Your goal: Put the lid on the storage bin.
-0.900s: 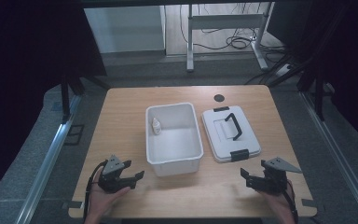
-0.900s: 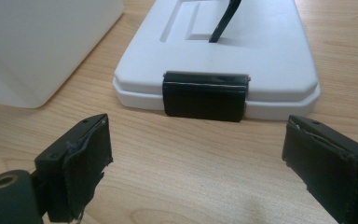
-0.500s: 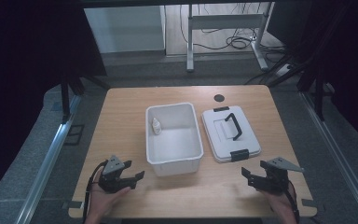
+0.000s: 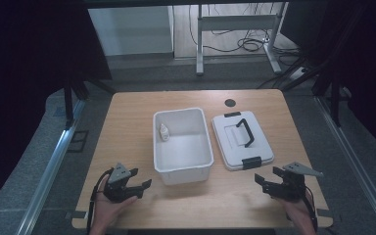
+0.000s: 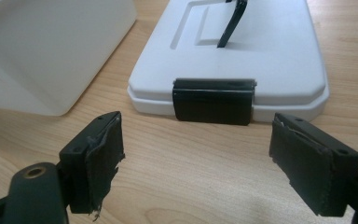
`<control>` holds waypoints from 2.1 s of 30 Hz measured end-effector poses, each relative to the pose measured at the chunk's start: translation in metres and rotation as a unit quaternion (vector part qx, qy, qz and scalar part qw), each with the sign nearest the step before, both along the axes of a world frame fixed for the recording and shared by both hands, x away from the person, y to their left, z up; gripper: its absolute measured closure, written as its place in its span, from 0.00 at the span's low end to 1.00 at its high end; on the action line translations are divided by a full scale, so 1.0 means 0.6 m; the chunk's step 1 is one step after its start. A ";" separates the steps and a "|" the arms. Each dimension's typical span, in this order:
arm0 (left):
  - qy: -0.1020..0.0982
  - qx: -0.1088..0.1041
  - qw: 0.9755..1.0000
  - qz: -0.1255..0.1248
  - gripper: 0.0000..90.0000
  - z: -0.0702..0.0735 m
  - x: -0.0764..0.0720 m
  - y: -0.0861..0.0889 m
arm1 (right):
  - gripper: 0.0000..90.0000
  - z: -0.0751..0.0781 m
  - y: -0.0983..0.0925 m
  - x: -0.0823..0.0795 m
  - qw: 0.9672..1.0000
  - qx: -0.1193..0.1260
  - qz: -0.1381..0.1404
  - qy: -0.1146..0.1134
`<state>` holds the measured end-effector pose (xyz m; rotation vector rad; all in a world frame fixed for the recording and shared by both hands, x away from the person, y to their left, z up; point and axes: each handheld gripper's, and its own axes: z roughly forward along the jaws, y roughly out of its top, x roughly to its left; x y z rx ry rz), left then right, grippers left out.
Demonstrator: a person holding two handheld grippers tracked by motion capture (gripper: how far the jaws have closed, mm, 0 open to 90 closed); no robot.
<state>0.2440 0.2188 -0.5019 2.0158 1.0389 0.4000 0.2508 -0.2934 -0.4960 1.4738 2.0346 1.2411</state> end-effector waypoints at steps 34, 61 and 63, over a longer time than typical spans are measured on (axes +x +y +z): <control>0.002 -0.010 1.000 -0.008 0.31 0.002 0.000 0.007 | 0.28 0.148 0.014 0.130 0.995 -0.031 0.054 0.080; 0.007 -0.011 1.000 -0.012 0.31 0.001 0.001 0.005 | 0.41 0.194 0.059 0.254 0.986 -0.049 0.051 0.149; 0.007 -0.012 1.000 -0.012 0.31 0.001 0.001 0.004 | 0.42 0.196 0.061 0.260 0.986 -0.051 0.050 0.153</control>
